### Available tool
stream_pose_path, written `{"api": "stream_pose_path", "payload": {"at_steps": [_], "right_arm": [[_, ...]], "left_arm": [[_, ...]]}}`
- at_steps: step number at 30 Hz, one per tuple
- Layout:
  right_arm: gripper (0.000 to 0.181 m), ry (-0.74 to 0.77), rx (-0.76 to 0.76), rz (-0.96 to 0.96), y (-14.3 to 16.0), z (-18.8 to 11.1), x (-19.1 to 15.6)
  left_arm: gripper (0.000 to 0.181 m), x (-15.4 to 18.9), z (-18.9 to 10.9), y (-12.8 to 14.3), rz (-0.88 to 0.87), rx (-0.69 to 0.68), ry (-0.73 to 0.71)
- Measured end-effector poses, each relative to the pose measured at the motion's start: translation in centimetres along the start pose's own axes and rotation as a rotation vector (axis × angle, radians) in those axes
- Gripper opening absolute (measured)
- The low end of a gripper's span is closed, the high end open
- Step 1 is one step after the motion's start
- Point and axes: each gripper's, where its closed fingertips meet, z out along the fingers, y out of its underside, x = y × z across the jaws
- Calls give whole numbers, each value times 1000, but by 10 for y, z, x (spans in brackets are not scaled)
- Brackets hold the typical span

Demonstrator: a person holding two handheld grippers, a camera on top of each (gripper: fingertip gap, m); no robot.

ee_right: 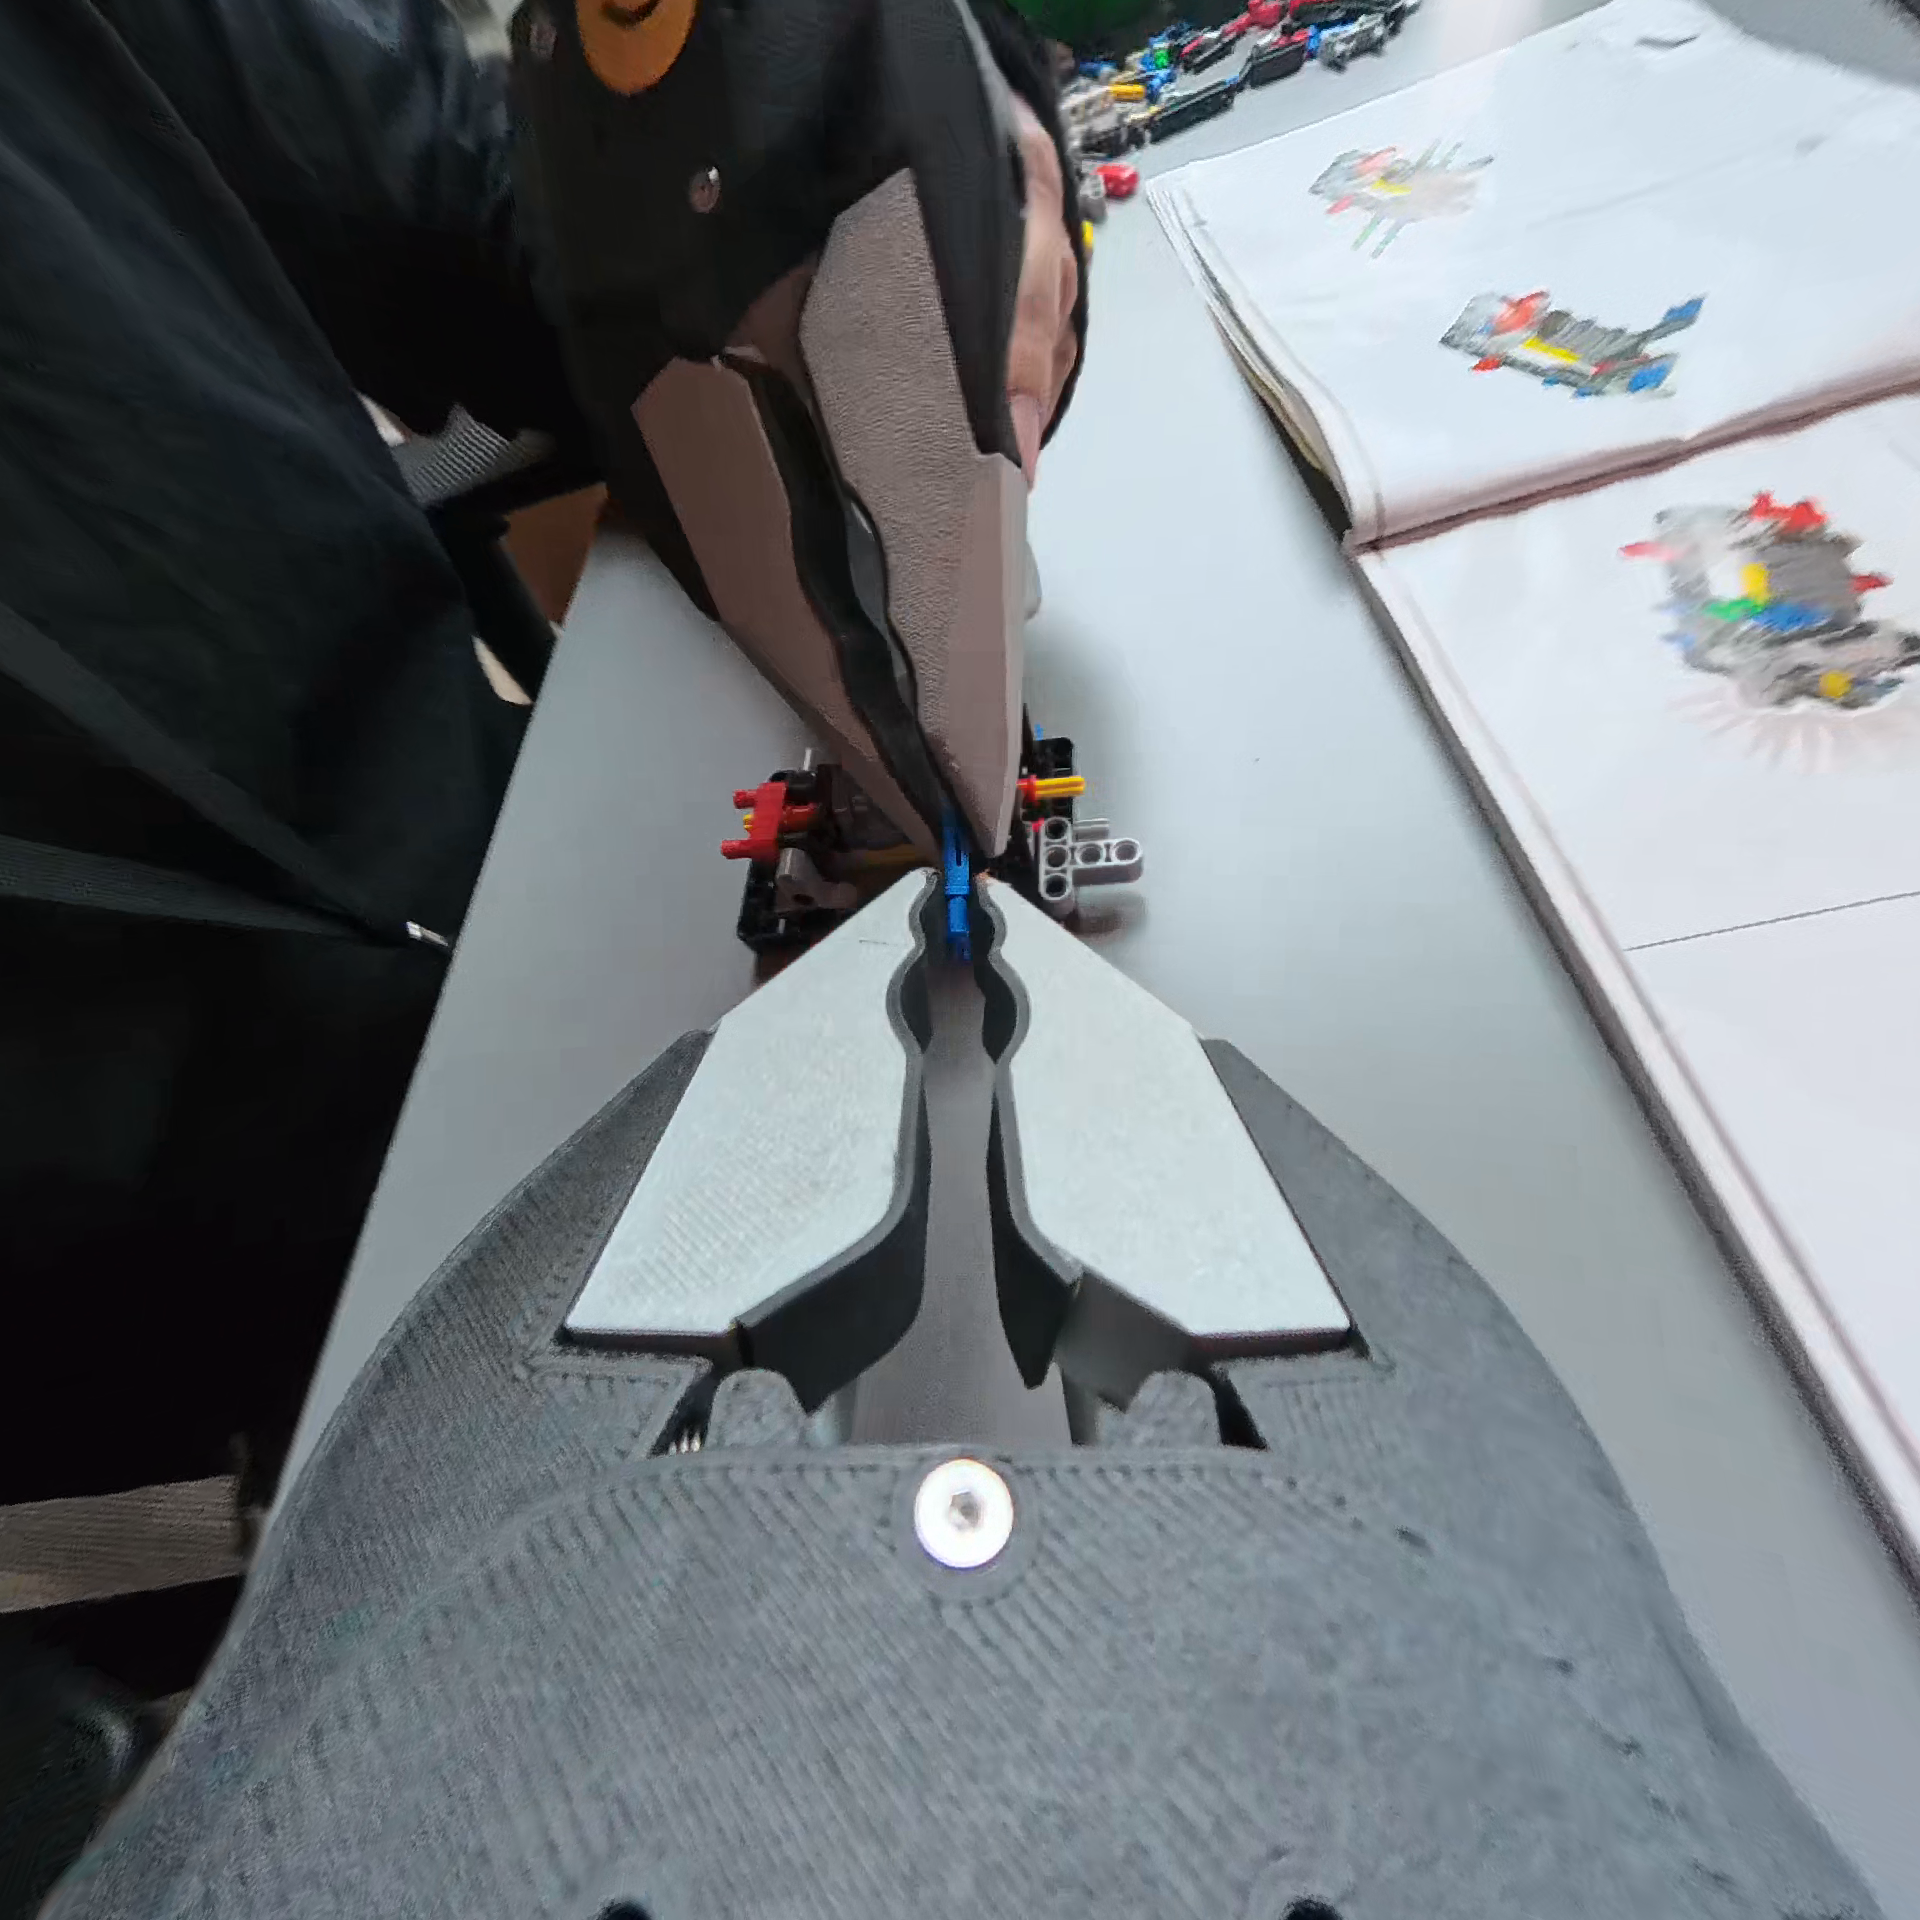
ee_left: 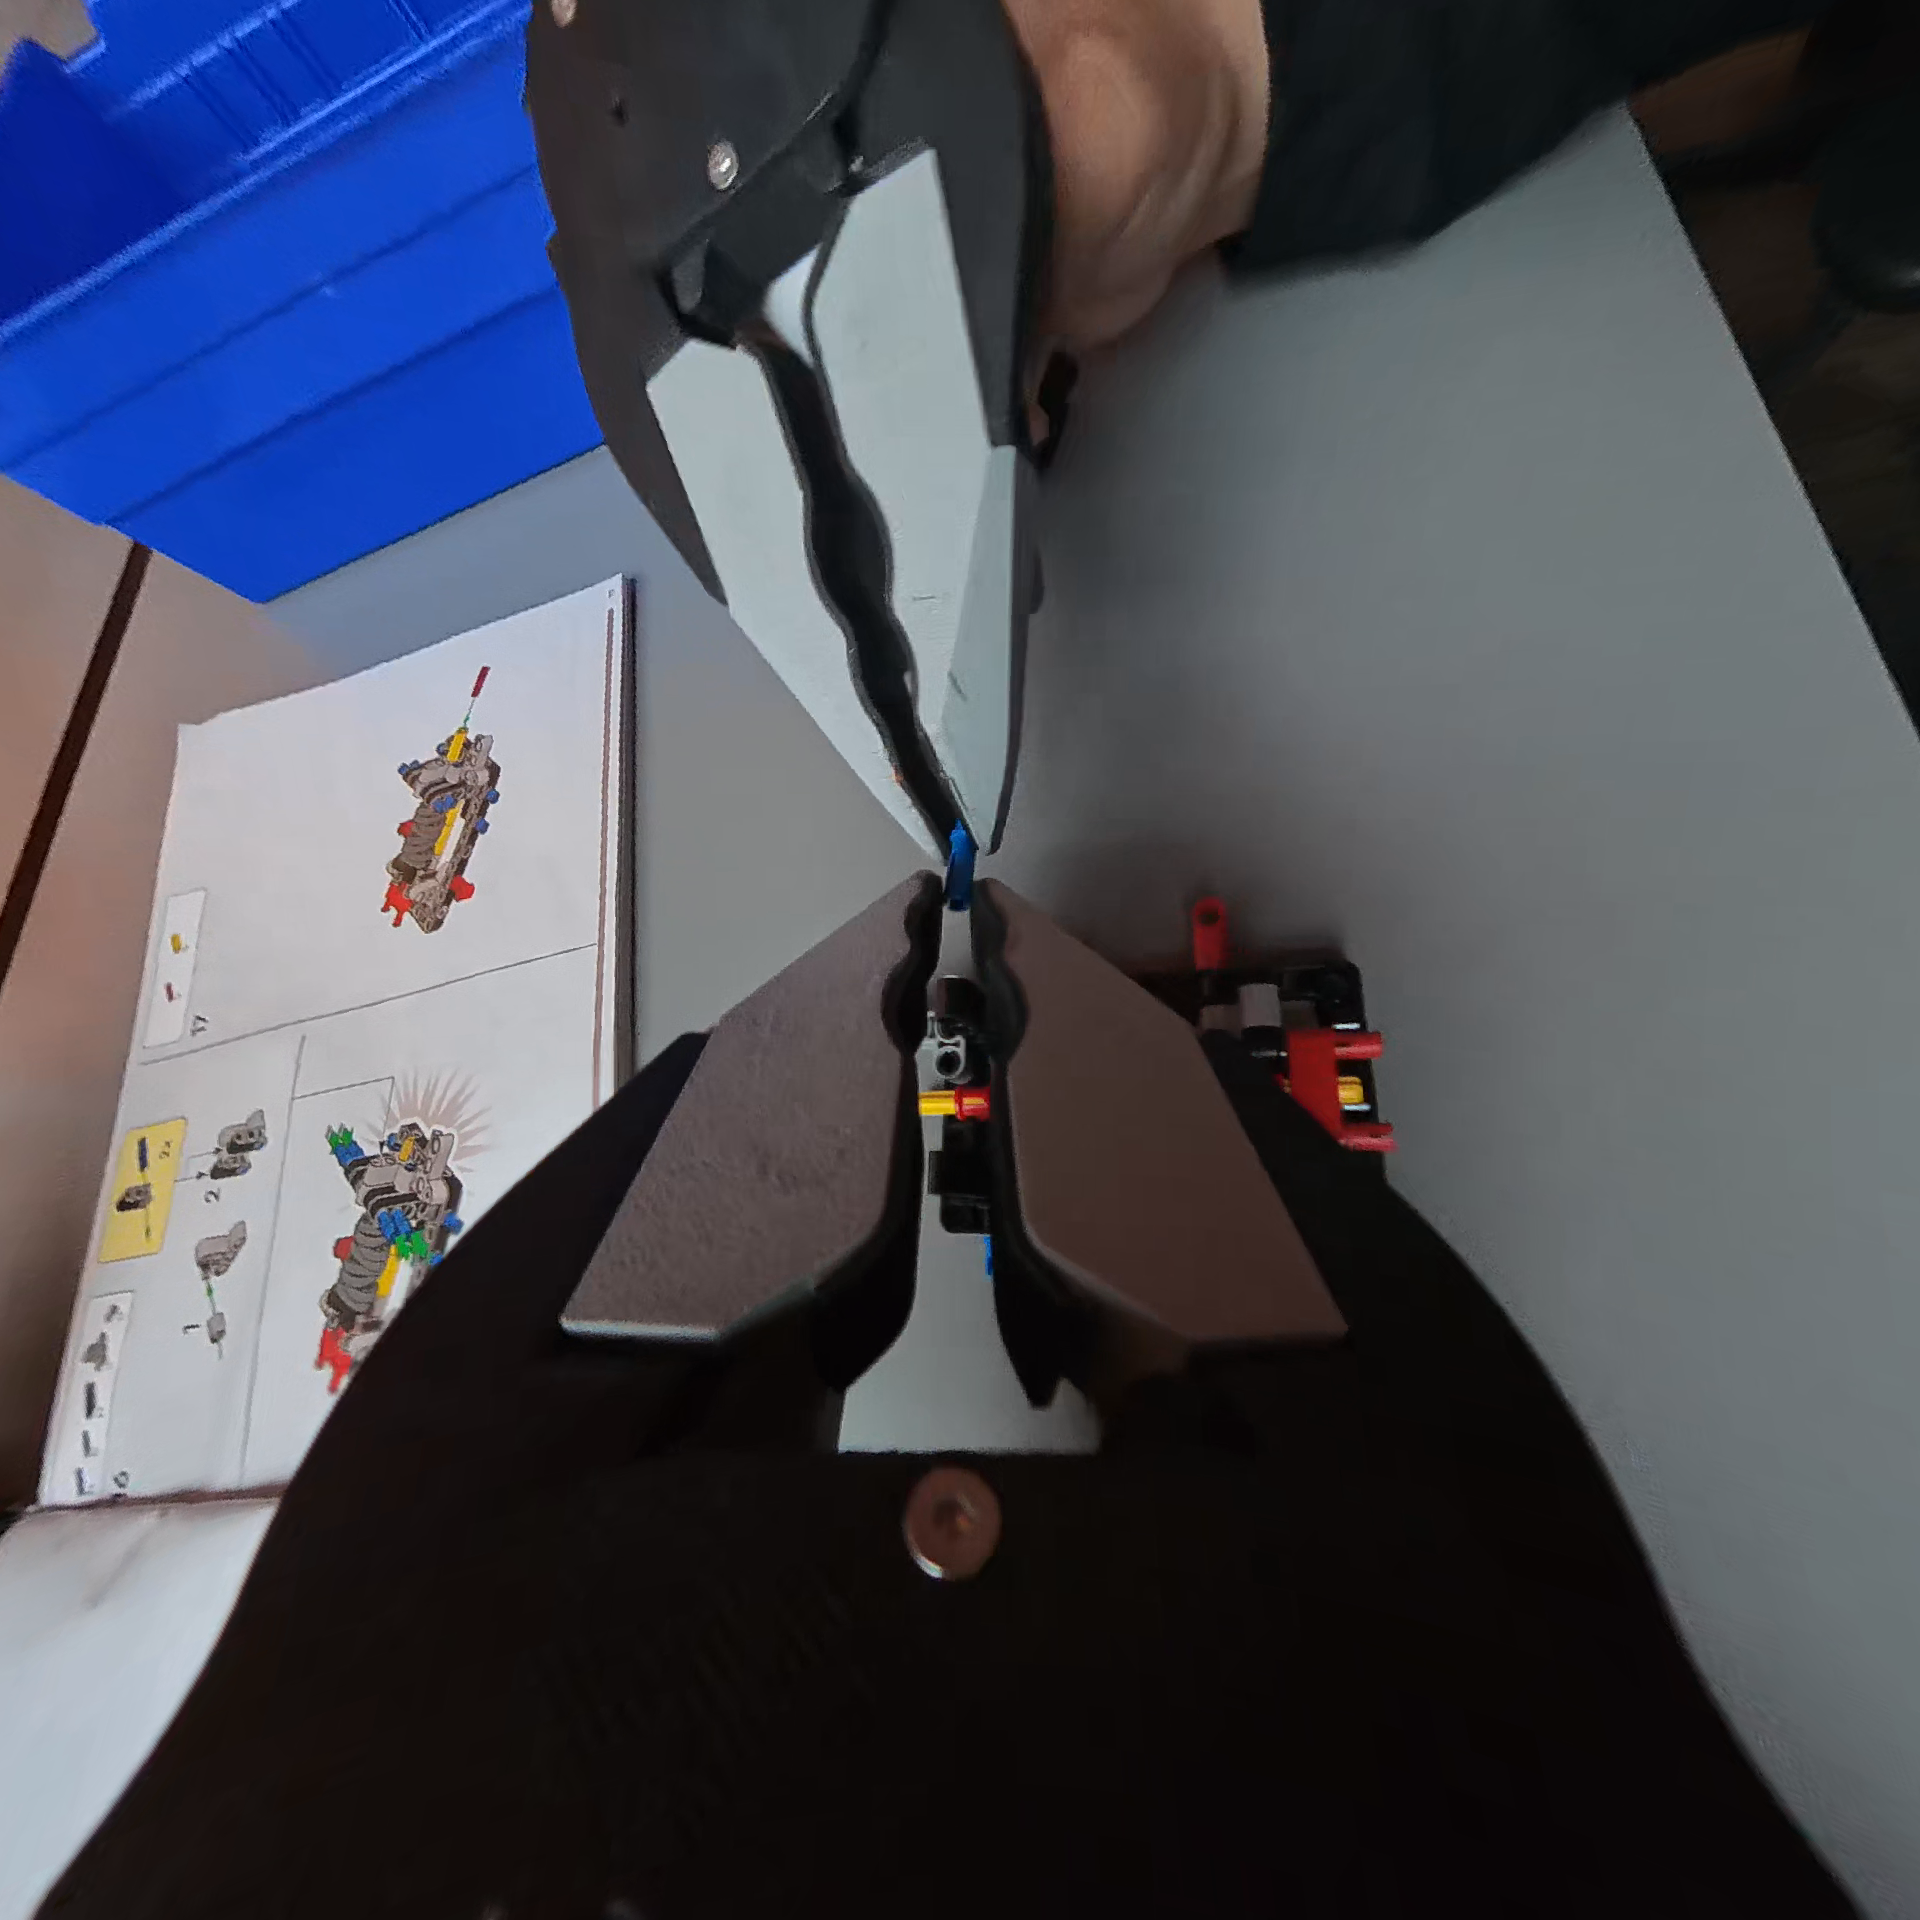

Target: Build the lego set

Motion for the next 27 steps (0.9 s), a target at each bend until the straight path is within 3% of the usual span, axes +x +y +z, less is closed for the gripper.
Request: {"api": "stream_pose_path", "payload": {"at_steps": [5,15,21,27], "right_arm": [[1,-131,44,165,-1,0,-2],[1,-290,66,429,1,0,-5],[0,-337,91,518,1,-3,-5],[0,-347,107,526,-2,-3,-6]], "left_arm": [[2,1,-1,0,81,-11,-34],[2,4,1,1,-16,1,47],[3,1,2,1,176,8,-88],[1,-1,-1,1,192,-19,-121]]}}
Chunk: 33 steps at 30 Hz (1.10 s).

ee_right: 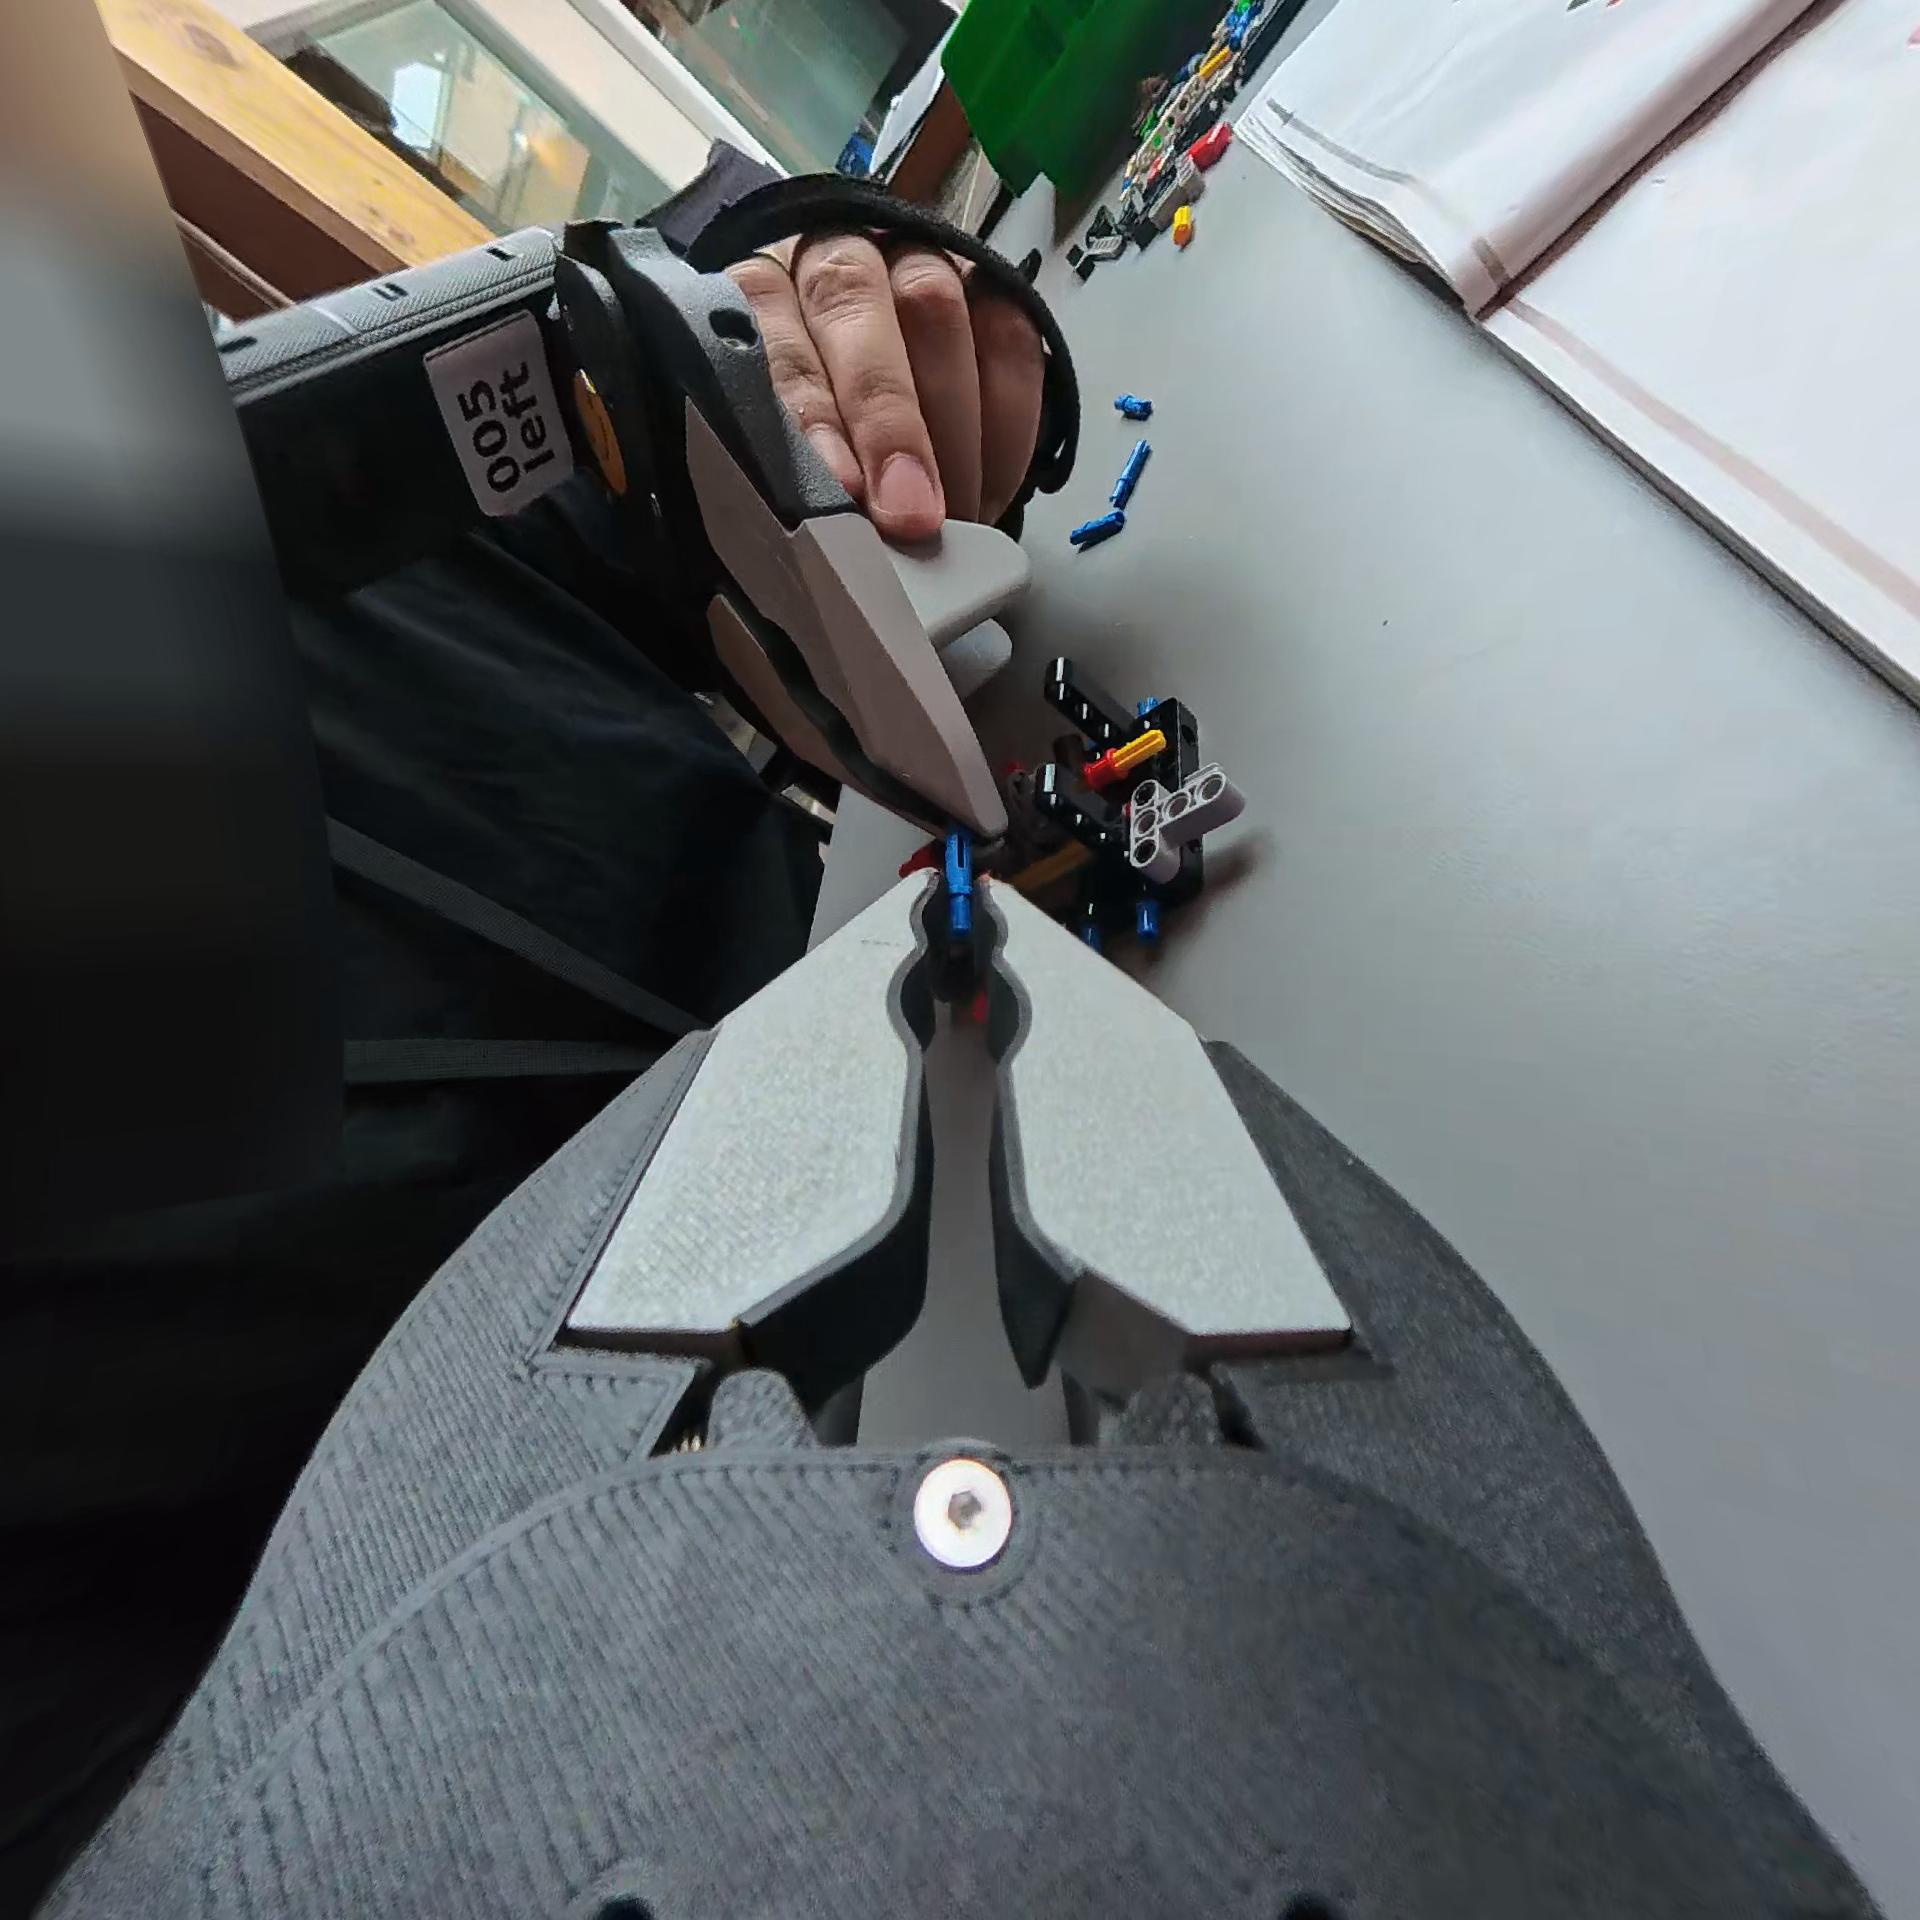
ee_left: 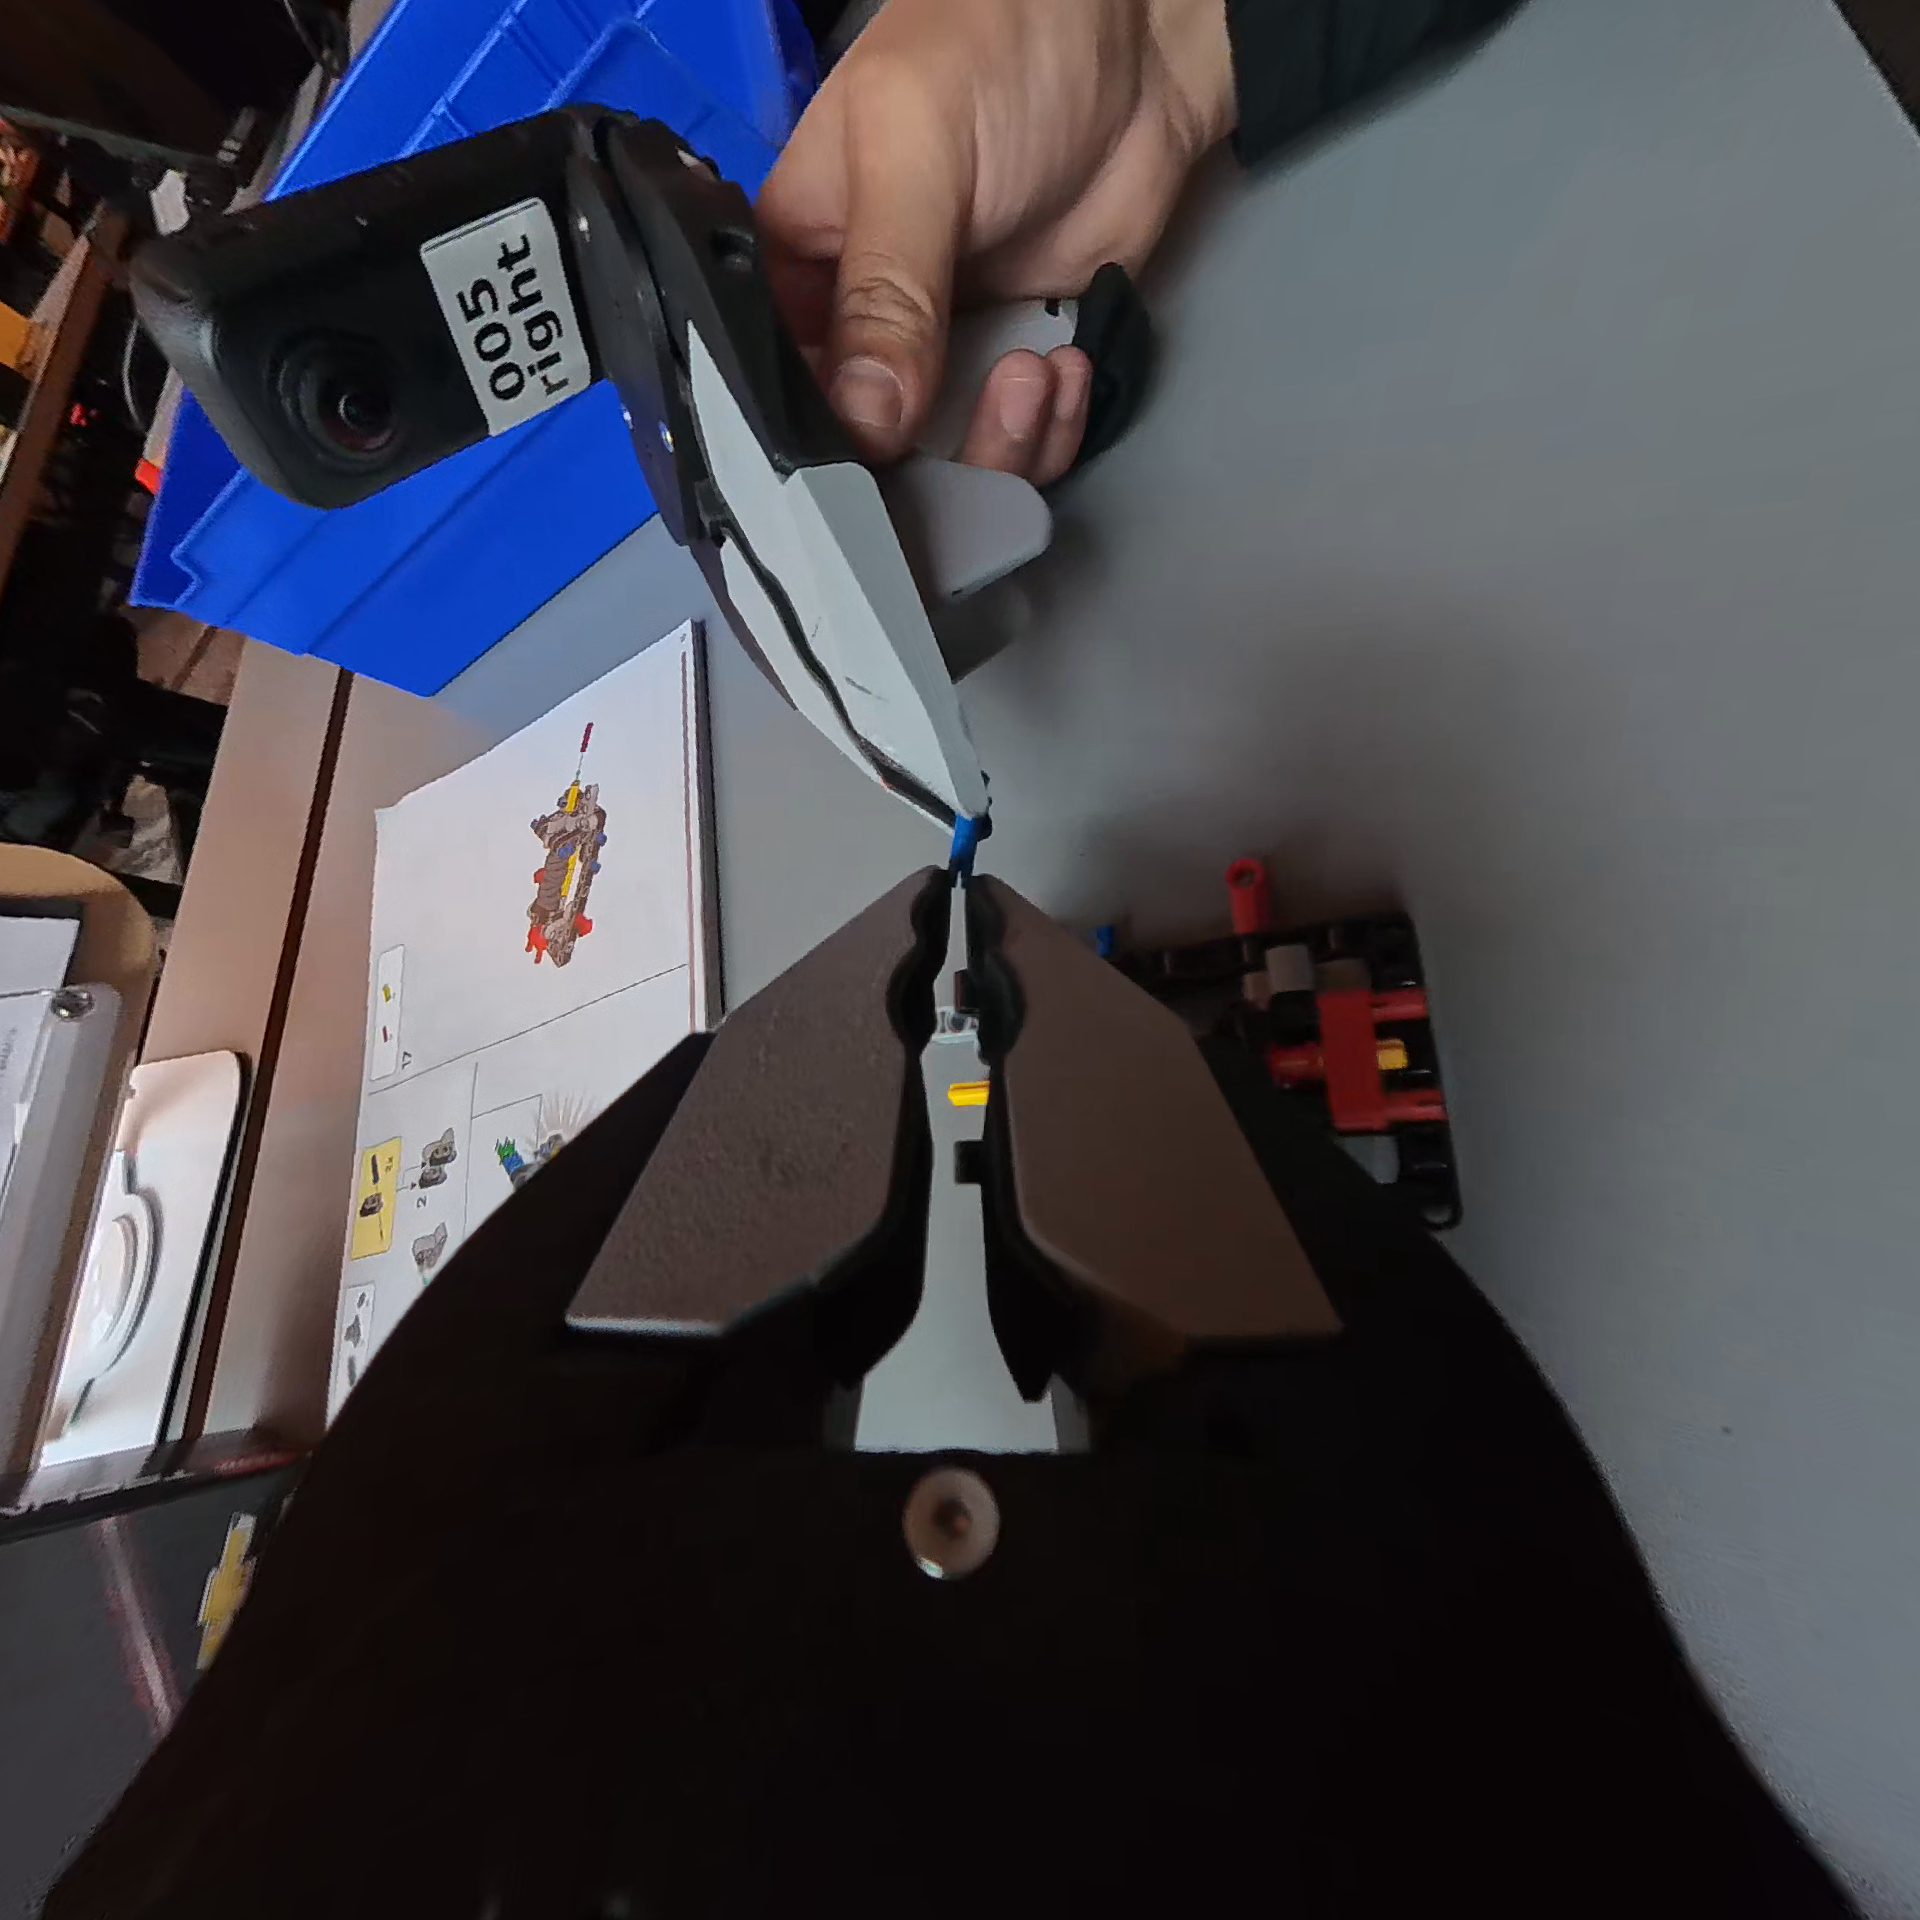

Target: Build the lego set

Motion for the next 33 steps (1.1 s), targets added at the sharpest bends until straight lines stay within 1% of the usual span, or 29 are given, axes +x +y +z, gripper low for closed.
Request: {"api": "stream_pose_path", "payload": {"at_steps": [4,9,13,17,18,23,25,27,28,29,30,33], "right_arm": [[1,45,-2,-13,0,2,5],[0,65,-16,-18,1,4,8],[1,87,4,-26,-3,2,10],[1,164,-2,-94,-5,0,15],[1,178,-3,-110,-5,0,16],[1,137,60,-161,-15,-3,8],[10,116,80,-203,-19,-4,1],[13,121,93,-235,-21,-5,-2],[11,138,106,-258,-24,-6,-3],[3,155,116,-284,-26,-8,-3],[0,176,116,-307,-26,-9,-3],[4,240,118,-366,-29,-11,-2]], "left_arm": [[0,-2,1,6,-33,-26,7],[0,-3,2,8,-29,-43,-5],[2,-2,3,10,-37,-50,27],[5,-5,7,13,86,-88,-65],[3,-6,7,14,112,-92,-90],[2,-16,-2,6,240,-53,-216],[2,-20,-5,3,296,-55,-270],[2,-20,-6,2,311,-48,-286],[2,-19,-6,2,306,-43,-277],[2,-21,-6,2,297,-40,-290],[1,-23,-7,2,288,-42,-295],[2,-26,-8,2,276,-38,-311]]}}
